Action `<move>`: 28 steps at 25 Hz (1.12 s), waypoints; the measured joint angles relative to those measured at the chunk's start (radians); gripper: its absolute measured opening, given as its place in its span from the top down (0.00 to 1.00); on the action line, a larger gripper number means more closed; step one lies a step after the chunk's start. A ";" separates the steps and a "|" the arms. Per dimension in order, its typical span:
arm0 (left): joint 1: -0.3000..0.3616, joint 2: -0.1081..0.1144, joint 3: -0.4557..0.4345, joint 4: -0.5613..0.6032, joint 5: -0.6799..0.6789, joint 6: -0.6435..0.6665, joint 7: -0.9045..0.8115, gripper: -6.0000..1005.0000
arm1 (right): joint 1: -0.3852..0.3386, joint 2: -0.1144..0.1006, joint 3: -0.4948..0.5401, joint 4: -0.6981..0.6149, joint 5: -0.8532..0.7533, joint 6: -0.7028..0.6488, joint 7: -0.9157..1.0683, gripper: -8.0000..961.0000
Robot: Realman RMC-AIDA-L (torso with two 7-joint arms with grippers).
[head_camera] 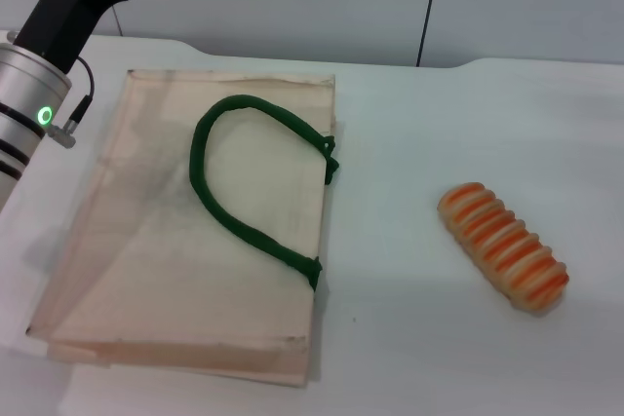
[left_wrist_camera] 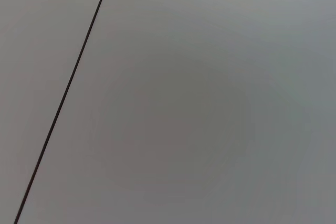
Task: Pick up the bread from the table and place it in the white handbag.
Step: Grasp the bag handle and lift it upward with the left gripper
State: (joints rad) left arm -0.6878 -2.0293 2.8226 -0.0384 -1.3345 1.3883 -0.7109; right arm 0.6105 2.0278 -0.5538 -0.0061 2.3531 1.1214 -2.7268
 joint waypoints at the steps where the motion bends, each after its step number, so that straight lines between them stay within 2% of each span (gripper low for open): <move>1: 0.000 0.000 0.000 0.000 0.000 0.000 0.000 0.13 | 0.000 0.000 0.000 0.000 0.000 0.000 0.001 0.08; 14: 0.006 0.000 0.000 0.000 0.000 -0.001 -0.006 0.12 | 0.000 0.002 0.001 -0.001 0.002 0.000 0.003 0.08; 16: 0.004 0.004 0.009 -0.006 0.014 -0.010 -0.050 0.12 | 0.000 0.002 0.002 -0.001 0.002 0.000 0.003 0.08; 21: -0.037 0.020 0.039 -0.132 0.149 -0.036 -0.329 0.13 | -0.002 0.001 0.003 -0.004 0.002 -0.009 0.004 0.08; 26: -0.109 0.032 0.040 -0.357 0.392 -0.036 -0.690 0.13 | -0.004 0.000 0.009 -0.008 0.002 -0.010 0.004 0.08; 28: -0.142 0.050 0.040 -0.435 0.529 -0.028 -0.822 0.13 | -0.005 0.000 0.009 -0.008 0.002 -0.010 0.004 0.08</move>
State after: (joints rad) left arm -0.8296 -1.9792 2.8628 -0.4733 -0.8051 1.3598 -1.5327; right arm 0.6056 2.0275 -0.5445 -0.0138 2.3546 1.1117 -2.7227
